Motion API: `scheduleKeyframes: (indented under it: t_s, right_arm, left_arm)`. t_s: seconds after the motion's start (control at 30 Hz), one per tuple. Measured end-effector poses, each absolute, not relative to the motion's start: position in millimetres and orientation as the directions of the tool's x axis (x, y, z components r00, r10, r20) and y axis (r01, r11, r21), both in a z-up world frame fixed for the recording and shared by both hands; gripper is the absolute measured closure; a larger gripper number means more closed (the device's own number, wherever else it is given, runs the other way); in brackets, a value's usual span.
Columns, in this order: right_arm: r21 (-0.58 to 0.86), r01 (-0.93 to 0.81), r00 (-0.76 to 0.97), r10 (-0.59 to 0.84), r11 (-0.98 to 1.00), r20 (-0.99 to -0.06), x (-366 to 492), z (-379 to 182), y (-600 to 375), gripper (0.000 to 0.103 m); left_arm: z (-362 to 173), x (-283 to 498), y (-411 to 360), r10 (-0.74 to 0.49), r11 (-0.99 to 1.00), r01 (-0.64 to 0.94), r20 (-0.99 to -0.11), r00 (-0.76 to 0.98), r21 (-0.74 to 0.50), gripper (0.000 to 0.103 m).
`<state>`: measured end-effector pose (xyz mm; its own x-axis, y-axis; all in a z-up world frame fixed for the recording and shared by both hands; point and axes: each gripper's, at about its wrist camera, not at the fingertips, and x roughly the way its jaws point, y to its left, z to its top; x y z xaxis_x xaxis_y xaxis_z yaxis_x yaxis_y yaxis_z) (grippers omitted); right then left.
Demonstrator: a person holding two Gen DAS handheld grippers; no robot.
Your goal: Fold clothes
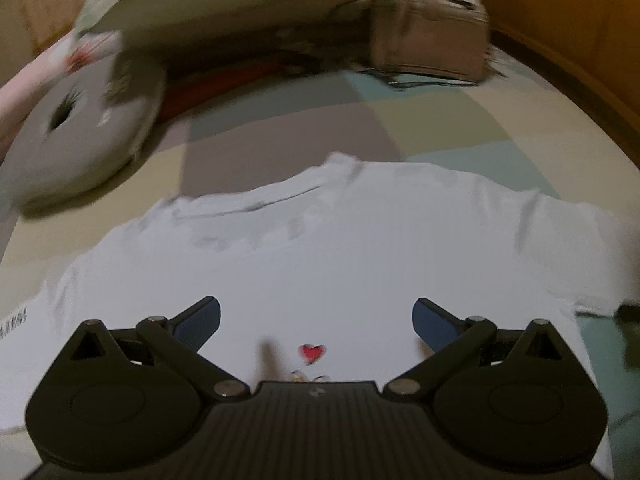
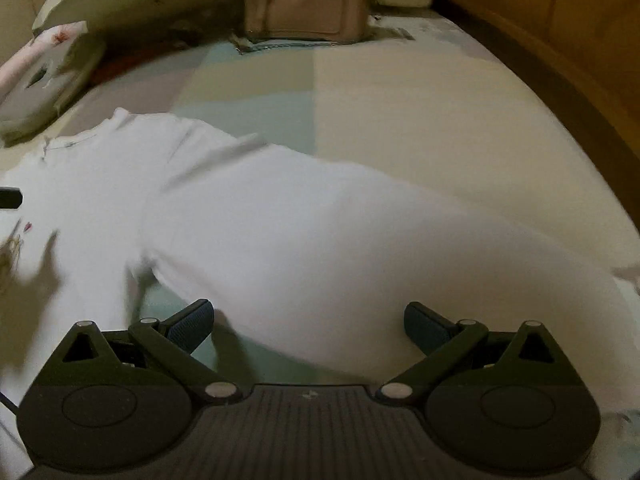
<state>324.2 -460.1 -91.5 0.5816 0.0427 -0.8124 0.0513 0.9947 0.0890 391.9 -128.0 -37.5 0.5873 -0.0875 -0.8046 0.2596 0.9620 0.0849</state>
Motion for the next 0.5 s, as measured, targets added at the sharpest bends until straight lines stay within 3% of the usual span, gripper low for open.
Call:
scheduleKeyframes:
  t_s: [0.2, 0.5]
  right_arm:
    - [0.044, 0.142, 0.641, -0.058, 0.989, -0.765, 326, -88, -504, 0.0]
    - [0.066, 0.253, 0.6, -0.103, 0.965, -0.794, 283, -92, -568, 0.0]
  left_arm:
    - [-36, 387, -152, -0.139, 0.936, 0.343, -0.803, 0.58, 0.086, 0.001]
    - [-36, 384, -174, -0.174, 0.915, 0.396, -0.814, 0.554, 0.074, 0.001]
